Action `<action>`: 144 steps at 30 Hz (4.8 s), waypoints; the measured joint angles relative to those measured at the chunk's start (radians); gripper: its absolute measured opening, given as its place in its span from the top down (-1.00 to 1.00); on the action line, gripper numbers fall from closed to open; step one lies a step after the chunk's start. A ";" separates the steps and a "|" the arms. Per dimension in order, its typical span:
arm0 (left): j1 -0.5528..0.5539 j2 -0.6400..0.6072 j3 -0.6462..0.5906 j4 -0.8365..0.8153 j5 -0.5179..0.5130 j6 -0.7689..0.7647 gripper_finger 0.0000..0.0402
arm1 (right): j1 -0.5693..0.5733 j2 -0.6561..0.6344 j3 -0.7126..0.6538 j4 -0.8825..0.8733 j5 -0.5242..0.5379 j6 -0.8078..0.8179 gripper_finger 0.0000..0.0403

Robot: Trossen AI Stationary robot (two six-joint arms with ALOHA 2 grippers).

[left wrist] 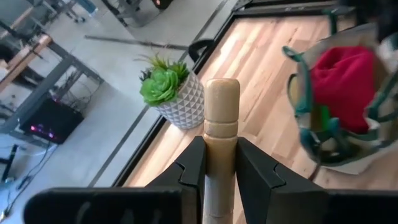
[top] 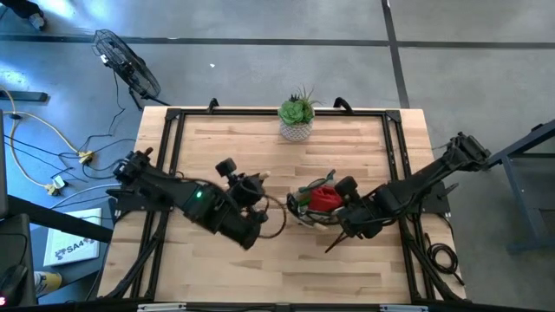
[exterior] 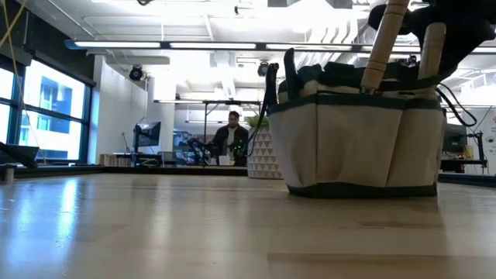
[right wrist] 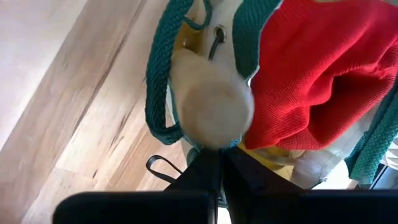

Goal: Pick & Place Garden tools in Gardening bag
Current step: Put the light brown hand rake into the white gardening bag

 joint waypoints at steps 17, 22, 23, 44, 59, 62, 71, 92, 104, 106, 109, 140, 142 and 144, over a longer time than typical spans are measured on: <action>0.253 0.000 0.000 0.449 0.296 0.582 0.74 | 0.043 0.000 0.000 0.003 0.033 0.029 0.98; 0.378 0.000 -0.001 0.613 0.527 0.767 0.74 | 0.047 0.000 0.000 0.009 0.034 0.030 0.98; 0.406 0.000 -0.001 0.658 0.610 0.810 0.74 | 0.047 0.000 0.000 0.012 0.034 0.032 0.98; 0.743 0.108 -0.419 1.321 1.545 0.923 0.74 | 0.061 0.000 0.000 -0.019 0.042 0.110 0.98; 0.659 0.101 -0.658 1.758 1.725 0.754 0.74 | 0.029 0.000 0.000 -0.047 0.086 0.102 0.98; 0.614 0.101 -0.658 1.750 1.726 0.766 0.74 | 0.007 0.000 0.000 -0.047 0.087 0.093 0.98; 0.538 0.101 -0.658 1.748 1.717 0.752 0.74 | -0.056 0.000 0.000 -0.042 0.096 0.042 0.98; 0.369 0.101 -0.658 1.834 1.584 0.723 0.74 | -0.236 0.000 0.000 0.055 0.097 -0.082 0.98; 0.369 0.102 -0.658 1.844 1.581 0.719 0.74 | -0.240 -0.001 0.000 0.040 0.093 -0.023 0.65; 0.369 0.102 -0.658 1.844 1.581 0.725 0.74 | -0.234 -0.001 0.000 0.025 0.091 -0.016 0.55; 0.369 0.102 -0.658 1.844 1.584 0.728 0.74 | -0.216 -0.004 0.000 0.013 0.123 0.013 0.40; 0.370 0.004 -0.535 1.596 1.400 0.859 0.74 | 0.014 -0.063 0.000 -0.134 0.340 0.191 -0.14; 0.369 -0.023 -0.535 1.580 1.387 0.886 0.74 | 0.023 -0.063 0.000 -0.134 0.402 0.178 -0.14; 0.369 -0.038 -0.534 1.567 1.364 0.901 0.74 | 0.023 -0.063 0.000 -0.135 0.472 0.172 -0.14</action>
